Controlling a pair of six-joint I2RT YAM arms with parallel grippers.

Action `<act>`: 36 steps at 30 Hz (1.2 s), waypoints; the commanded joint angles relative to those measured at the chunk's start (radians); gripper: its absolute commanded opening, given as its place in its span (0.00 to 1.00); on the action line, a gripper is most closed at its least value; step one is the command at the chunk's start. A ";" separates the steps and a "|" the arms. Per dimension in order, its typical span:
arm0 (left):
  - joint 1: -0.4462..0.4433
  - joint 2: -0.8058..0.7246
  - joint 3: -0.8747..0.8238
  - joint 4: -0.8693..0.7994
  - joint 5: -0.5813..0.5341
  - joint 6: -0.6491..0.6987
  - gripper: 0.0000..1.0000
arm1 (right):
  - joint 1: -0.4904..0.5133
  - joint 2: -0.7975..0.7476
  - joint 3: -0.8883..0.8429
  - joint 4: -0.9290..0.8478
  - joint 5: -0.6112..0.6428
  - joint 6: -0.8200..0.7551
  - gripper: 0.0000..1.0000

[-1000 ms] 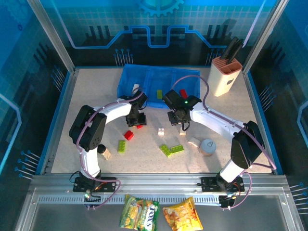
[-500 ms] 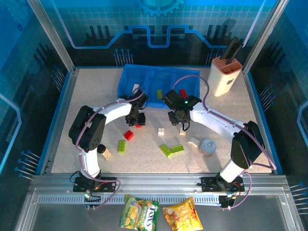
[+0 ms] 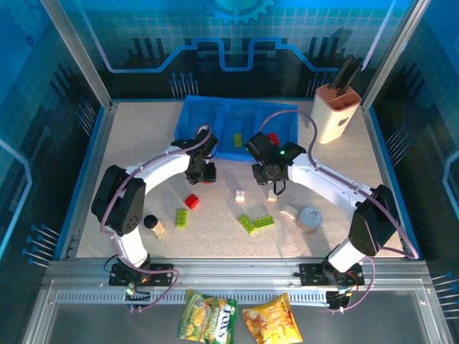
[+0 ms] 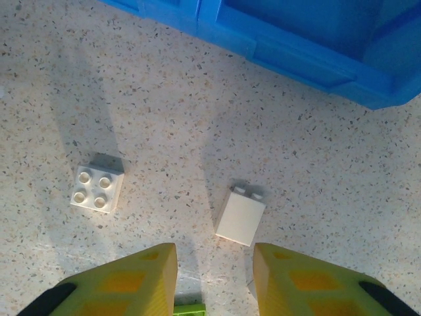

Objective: Sort the legos into containers by color

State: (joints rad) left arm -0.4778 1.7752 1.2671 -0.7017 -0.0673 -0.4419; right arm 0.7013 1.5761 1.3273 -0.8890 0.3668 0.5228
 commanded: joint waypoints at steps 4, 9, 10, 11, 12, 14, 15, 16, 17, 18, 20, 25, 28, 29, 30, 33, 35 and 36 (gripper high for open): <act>-0.054 -0.062 0.081 -0.040 0.009 0.034 0.34 | -0.030 -0.073 -0.050 -0.004 0.012 0.028 0.36; -0.098 -0.055 0.166 -0.048 0.009 0.043 0.35 | -0.103 -0.141 -0.107 -0.006 0.001 0.037 0.36; -0.106 -0.051 0.181 -0.046 0.012 0.044 0.35 | -0.119 -0.155 -0.118 -0.005 -0.003 0.037 0.36; -0.115 -0.045 0.199 -0.044 0.012 0.046 0.35 | -0.139 -0.172 -0.132 -0.007 -0.005 0.037 0.36; -0.123 -0.038 0.219 -0.043 0.013 0.046 0.34 | -0.159 -0.190 -0.144 -0.008 -0.008 0.037 0.36; -0.141 -0.027 0.250 -0.025 0.007 0.049 0.34 | -0.194 -0.224 -0.171 -0.009 -0.008 0.030 0.36; -0.156 -0.021 0.261 -0.006 0.004 0.052 0.35 | -0.213 -0.242 -0.183 -0.011 -0.008 0.027 0.36; -0.164 -0.015 0.272 0.014 0.002 0.052 0.35 | -0.231 -0.259 -0.192 -0.014 -0.009 0.025 0.36; -0.175 -0.008 0.285 0.031 0.004 0.052 0.35 | -0.253 -0.279 -0.204 -0.016 -0.010 0.019 0.36; -0.184 0.007 0.307 0.042 0.004 0.052 0.35 | -0.271 -0.297 -0.214 -0.020 -0.014 0.016 0.36; -0.202 0.040 0.359 0.050 0.002 0.055 0.35 | -0.303 -0.331 -0.232 -0.025 -0.021 0.009 0.36; -0.248 0.132 0.480 0.076 -0.016 0.075 0.35 | -0.342 -0.402 -0.256 -0.033 -0.025 -0.015 0.36; -0.270 0.193 0.554 0.093 -0.011 0.082 0.35 | -0.347 -0.423 -0.255 -0.048 -0.023 -0.018 0.36; -0.277 0.217 0.587 0.093 -0.012 0.089 0.35 | -0.347 -0.430 -0.253 -0.051 -0.022 -0.018 0.36; -0.287 0.244 0.624 0.084 -0.022 0.100 0.35 | -0.348 -0.434 -0.252 -0.054 -0.021 -0.019 0.36; -0.306 0.316 0.729 0.065 -0.050 0.131 0.35 | -0.349 -0.452 -0.249 -0.059 -0.023 -0.024 0.36; -0.310 0.363 0.783 0.065 -0.045 0.133 0.35 | -0.349 -0.466 -0.245 -0.067 -0.017 -0.023 0.36; -0.311 0.388 0.813 0.062 -0.045 0.135 0.34 | -0.349 -0.473 -0.244 -0.072 -0.014 -0.024 0.36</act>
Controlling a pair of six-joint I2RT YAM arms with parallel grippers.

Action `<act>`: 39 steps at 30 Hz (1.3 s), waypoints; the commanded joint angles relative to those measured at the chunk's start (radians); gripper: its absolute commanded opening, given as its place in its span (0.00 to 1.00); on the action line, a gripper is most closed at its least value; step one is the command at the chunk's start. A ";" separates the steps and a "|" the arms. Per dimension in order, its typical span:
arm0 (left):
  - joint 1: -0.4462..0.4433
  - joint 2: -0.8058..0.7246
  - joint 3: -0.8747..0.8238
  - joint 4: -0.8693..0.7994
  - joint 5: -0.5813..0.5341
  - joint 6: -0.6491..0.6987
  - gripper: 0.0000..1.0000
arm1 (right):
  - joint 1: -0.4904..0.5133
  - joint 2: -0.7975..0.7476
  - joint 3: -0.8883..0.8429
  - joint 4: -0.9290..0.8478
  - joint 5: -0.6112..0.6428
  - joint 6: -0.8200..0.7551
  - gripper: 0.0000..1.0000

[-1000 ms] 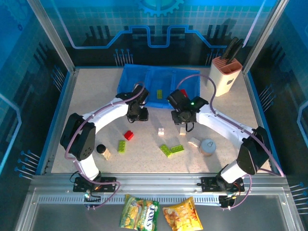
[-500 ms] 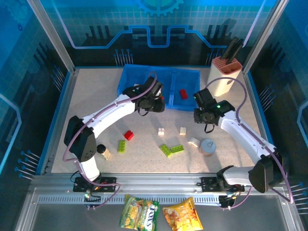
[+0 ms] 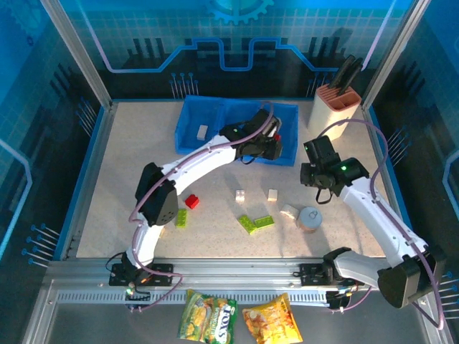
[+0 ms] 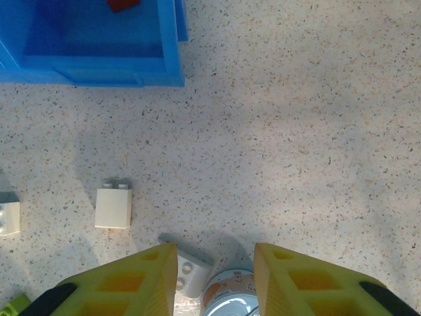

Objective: Sort the legos into containers by color

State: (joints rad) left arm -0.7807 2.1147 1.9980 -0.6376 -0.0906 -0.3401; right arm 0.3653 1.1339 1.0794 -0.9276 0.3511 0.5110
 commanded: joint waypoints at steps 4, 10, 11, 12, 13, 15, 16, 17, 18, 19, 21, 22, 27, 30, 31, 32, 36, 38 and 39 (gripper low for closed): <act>-0.009 0.122 0.160 0.016 -0.046 0.034 0.34 | -0.014 -0.056 0.015 -0.053 0.019 -0.018 0.36; -0.009 0.224 0.248 0.069 -0.071 0.049 0.34 | -0.021 -0.102 0.027 -0.074 0.049 -0.026 0.36; -0.009 0.246 0.271 0.063 -0.076 0.054 0.34 | -0.022 -0.106 0.029 -0.076 0.049 -0.028 0.36; -0.008 0.267 0.295 0.059 -0.079 0.060 0.34 | -0.022 -0.109 0.028 -0.080 0.049 -0.028 0.36; -0.009 0.284 0.311 0.059 -0.077 0.068 0.34 | -0.022 -0.111 0.030 -0.083 0.049 -0.026 0.36; -0.008 0.321 0.342 0.062 -0.074 0.082 0.34 | -0.024 -0.115 0.030 -0.088 0.045 -0.026 0.36; -0.007 0.336 0.355 0.064 -0.072 0.086 0.34 | -0.023 -0.117 0.030 -0.090 0.044 -0.024 0.36; -0.007 0.352 0.367 0.064 -0.071 0.088 0.34 | -0.024 -0.118 0.030 -0.092 0.042 -0.023 0.36; -0.005 0.368 0.381 0.065 -0.069 0.091 0.34 | -0.024 -0.120 0.030 -0.093 0.039 -0.022 0.36; -0.005 0.382 0.395 0.063 -0.070 0.094 0.34 | -0.024 -0.120 0.030 -0.093 0.037 -0.022 0.36; -0.004 0.414 0.423 0.058 -0.066 0.095 0.34 | -0.023 -0.123 0.030 -0.095 0.034 -0.020 0.36; -0.002 0.425 0.430 0.060 -0.059 0.094 0.34 | -0.023 -0.123 0.030 -0.095 0.033 -0.019 0.36; -0.002 0.466 0.428 0.099 -0.037 0.104 0.35 | -0.023 -0.129 0.027 -0.096 0.023 -0.014 0.36; -0.001 0.483 0.428 0.114 -0.022 0.107 0.36 | -0.023 -0.132 0.025 -0.096 0.020 -0.011 0.36; -0.001 0.488 0.428 0.117 -0.021 0.107 0.36 | -0.025 -0.132 0.024 -0.096 0.020 -0.011 0.36; 0.000 0.491 0.429 0.118 -0.023 0.105 0.37 | -0.024 -0.134 0.022 -0.095 0.020 -0.011 0.36; 0.001 0.486 0.425 0.113 -0.021 0.102 0.41 | -0.024 -0.132 0.022 -0.091 0.014 -0.011 0.36; 0.001 0.472 0.417 0.115 -0.023 0.107 0.42 | -0.024 -0.132 0.022 -0.088 0.011 -0.011 0.36; 0.001 0.462 0.410 0.116 -0.023 0.107 0.43 | -0.024 -0.131 0.023 -0.088 0.009 -0.011 0.36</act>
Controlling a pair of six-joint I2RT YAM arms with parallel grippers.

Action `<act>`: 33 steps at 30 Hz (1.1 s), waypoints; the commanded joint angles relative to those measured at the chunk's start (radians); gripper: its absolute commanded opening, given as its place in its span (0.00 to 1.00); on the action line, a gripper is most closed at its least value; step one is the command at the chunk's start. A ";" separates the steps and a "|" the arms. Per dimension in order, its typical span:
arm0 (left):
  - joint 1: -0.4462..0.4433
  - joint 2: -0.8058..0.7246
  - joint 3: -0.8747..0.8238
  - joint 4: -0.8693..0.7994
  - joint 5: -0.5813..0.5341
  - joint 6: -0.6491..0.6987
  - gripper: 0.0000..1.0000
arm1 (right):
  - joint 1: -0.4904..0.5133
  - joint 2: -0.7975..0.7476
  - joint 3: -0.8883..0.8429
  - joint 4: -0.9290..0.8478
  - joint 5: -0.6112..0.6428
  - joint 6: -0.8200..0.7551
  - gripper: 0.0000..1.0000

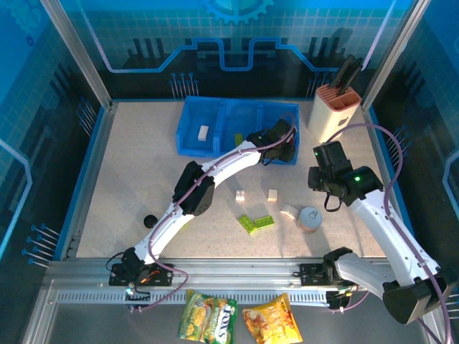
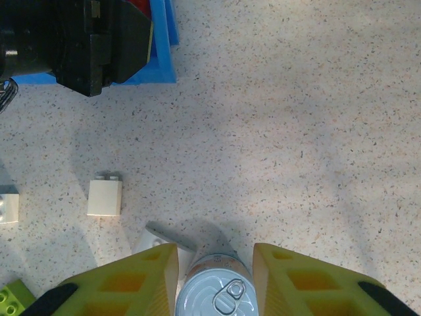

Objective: Sort the legos into containers by color

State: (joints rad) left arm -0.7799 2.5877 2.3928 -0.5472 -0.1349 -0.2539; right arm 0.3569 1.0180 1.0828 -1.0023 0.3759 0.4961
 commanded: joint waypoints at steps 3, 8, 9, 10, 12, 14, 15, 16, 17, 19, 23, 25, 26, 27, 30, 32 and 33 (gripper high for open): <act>0.001 -0.041 0.001 0.036 0.023 0.023 0.45 | -0.016 -0.013 0.020 -0.010 -0.023 0.002 0.36; -0.001 -0.092 -0.015 0.036 0.037 0.022 0.47 | -0.015 -0.011 0.022 0.000 -0.034 0.001 0.37; 0.000 -0.101 -0.016 0.034 0.040 0.022 0.47 | -0.015 -0.010 0.022 0.002 -0.037 0.000 0.37; 0.000 -0.113 -0.017 0.033 0.044 0.021 0.47 | -0.015 -0.008 0.022 0.005 -0.045 -0.002 0.37; -0.001 -0.138 -0.025 0.032 0.053 0.024 0.46 | -0.015 -0.003 0.020 0.012 -0.062 -0.008 0.37; -0.001 -0.167 -0.039 0.029 0.057 0.025 0.46 | -0.014 0.003 0.017 0.024 -0.084 -0.014 0.38; -0.001 -0.182 -0.047 0.027 0.058 0.026 0.46 | -0.013 0.007 0.016 0.030 -0.093 -0.018 0.38; 0.000 -0.201 -0.061 0.027 0.058 0.027 0.46 | -0.012 0.011 0.014 0.035 -0.104 -0.020 0.38; 0.000 -0.220 -0.078 0.027 0.057 0.030 0.46 | -0.010 0.017 0.013 0.041 -0.116 -0.022 0.38; 0.001 -0.257 -0.113 0.027 0.058 0.034 0.46 | -0.006 0.031 0.011 0.053 -0.137 -0.027 0.38; 0.011 -0.351 -0.214 0.029 0.054 0.039 0.45 | 0.019 0.078 0.017 0.070 -0.158 -0.021 0.39; 0.023 -0.400 -0.273 0.031 0.055 0.031 0.45 | 0.041 0.103 0.023 0.076 -0.151 -0.017 0.39; 0.033 -0.428 -0.307 0.033 0.059 0.024 0.45 | 0.054 0.117 0.027 0.078 -0.146 -0.014 0.39; 0.041 -0.453 -0.336 0.035 0.065 0.019 0.45 | 0.064 0.128 0.029 0.080 -0.142 -0.012 0.39; 0.078 -0.529 -0.426 0.034 0.085 -0.004 0.45 | 0.098 0.169 0.041 0.084 -0.129 0.003 0.39; 0.107 -0.587 -0.499 0.035 0.099 -0.015 0.45 | 0.119 0.197 0.048 0.087 -0.123 0.015 0.40; 0.120 -0.615 -0.531 0.035 0.100 -0.017 0.45 | 0.127 0.206 0.049 0.089 -0.120 0.022 0.40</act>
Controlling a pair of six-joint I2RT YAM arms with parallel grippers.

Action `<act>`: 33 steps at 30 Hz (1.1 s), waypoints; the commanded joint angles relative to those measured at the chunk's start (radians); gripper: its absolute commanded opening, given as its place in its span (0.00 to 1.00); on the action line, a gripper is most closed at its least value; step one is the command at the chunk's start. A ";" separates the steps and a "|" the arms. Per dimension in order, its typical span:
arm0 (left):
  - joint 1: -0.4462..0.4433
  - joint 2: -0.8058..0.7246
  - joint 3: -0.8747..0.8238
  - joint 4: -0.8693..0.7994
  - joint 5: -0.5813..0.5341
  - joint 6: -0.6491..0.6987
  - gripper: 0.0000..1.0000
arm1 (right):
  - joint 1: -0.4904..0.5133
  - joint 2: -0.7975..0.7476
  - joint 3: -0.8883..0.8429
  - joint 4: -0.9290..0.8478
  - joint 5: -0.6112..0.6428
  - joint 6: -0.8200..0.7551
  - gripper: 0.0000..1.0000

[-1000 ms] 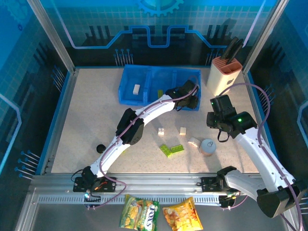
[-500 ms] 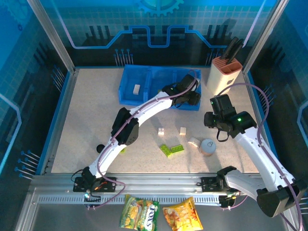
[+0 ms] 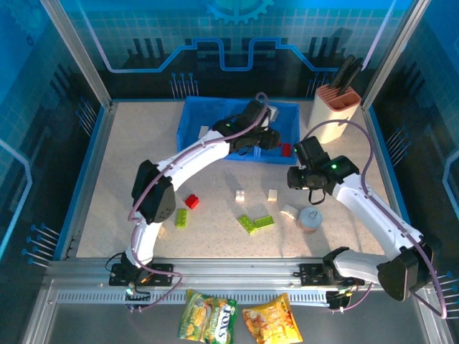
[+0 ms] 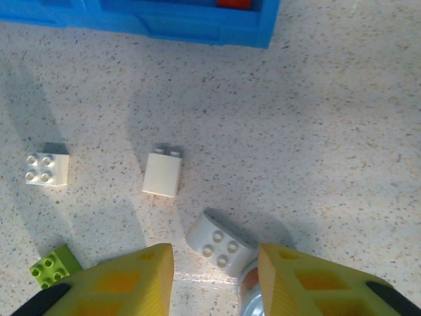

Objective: Sort the legos into containers by color

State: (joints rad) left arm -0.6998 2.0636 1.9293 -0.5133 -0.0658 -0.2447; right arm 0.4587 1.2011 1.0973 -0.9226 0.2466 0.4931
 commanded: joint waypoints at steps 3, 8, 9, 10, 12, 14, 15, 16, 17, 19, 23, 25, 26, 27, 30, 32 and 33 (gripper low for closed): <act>0.090 -0.179 -0.176 0.004 0.046 -0.031 0.45 | 0.057 0.055 0.041 0.017 0.009 0.043 0.40; 0.198 -0.311 -0.329 -0.029 0.095 -0.042 0.45 | 0.115 0.111 0.050 0.029 0.013 0.062 0.40; 0.217 -0.340 -0.357 -0.039 0.098 -0.033 0.45 | 0.126 0.124 0.052 0.029 0.016 0.066 0.40; 0.236 -0.366 -0.384 -0.049 0.099 -0.024 0.45 | 0.137 0.136 0.053 0.030 0.017 0.069 0.40; 0.270 -0.408 -0.424 -0.073 0.115 -0.004 0.46 | 0.157 0.160 0.055 0.034 0.015 0.079 0.40; 0.306 -0.439 -0.451 -0.110 0.124 0.013 0.46 | 0.180 0.184 0.056 0.039 0.013 0.088 0.40; 0.325 -0.457 -0.467 -0.125 0.129 0.020 0.46 | 0.195 0.197 0.058 0.041 0.011 0.091 0.40; 0.344 -0.475 -0.483 -0.137 0.136 0.027 0.46 | 0.210 0.210 0.060 0.041 0.010 0.093 0.40; 0.361 -0.493 -0.494 -0.147 0.141 0.032 0.46 | 0.223 0.224 0.063 0.041 0.009 0.094 0.40; 0.399 -0.534 -0.528 -0.161 0.141 0.046 0.46 | 0.256 0.256 0.075 0.035 0.006 0.097 0.40; 0.484 -0.605 -0.600 -0.167 0.134 0.059 0.46 | 0.326 0.320 0.108 0.017 0.005 0.098 0.40; 0.539 -0.631 -0.626 -0.176 0.146 0.061 0.47 | 0.364 0.355 0.127 0.003 0.009 0.095 0.40; 0.562 -0.640 -0.635 -0.177 0.157 0.059 0.47 | 0.379 0.370 0.135 -0.003 0.010 0.093 0.40; 0.586 -0.650 -0.647 -0.177 0.168 0.060 0.47 | 0.400 0.385 0.144 -0.007 0.010 0.088 0.41; 0.640 -0.671 -0.674 -0.170 0.187 0.066 0.47 | 0.449 0.434 0.164 -0.018 0.012 0.065 0.42; 0.665 -0.681 -0.688 -0.165 0.193 0.079 0.47 | 0.472 0.468 0.176 -0.028 0.010 0.052 0.42; 0.675 -0.686 -0.701 -0.157 0.193 0.087 0.47 | 0.483 0.484 0.180 -0.031 0.005 0.043 0.42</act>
State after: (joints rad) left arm -0.0441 1.4109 1.2556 -0.6605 0.0845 -0.1978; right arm 0.9154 1.6470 1.2472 -0.9081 0.2527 0.5591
